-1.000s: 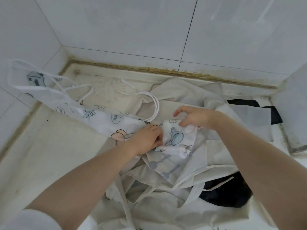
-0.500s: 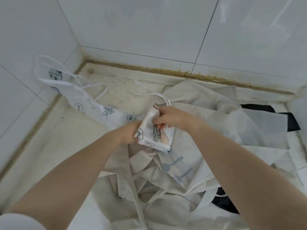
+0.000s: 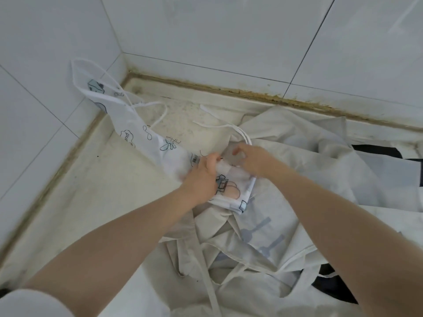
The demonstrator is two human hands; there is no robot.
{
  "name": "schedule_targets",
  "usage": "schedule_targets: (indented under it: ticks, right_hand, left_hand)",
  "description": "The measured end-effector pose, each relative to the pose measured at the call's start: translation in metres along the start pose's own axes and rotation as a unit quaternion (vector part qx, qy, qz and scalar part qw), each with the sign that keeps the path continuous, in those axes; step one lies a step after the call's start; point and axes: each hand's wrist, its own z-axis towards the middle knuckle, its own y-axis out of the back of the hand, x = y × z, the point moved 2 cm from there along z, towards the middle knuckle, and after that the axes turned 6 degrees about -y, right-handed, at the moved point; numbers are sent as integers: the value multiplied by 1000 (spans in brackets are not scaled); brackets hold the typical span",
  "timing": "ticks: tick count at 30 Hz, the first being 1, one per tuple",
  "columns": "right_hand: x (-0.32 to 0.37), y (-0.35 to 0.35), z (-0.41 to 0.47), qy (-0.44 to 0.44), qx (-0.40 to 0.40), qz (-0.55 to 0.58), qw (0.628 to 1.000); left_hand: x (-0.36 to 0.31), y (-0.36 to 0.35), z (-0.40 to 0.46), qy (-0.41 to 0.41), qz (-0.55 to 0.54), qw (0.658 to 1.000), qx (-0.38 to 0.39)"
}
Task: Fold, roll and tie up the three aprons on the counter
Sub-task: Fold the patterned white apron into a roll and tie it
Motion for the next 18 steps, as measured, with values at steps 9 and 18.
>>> schedule_targets:
  ticks: [9,18]
  right_hand:
    - [-8,32,11,72,-61,-140,986]
    - [7,-6,26,40,-67,206,976]
  left_hand:
    - [7,-16,0,20,200,979,10]
    - [8,-14,6,26,219,972,86]
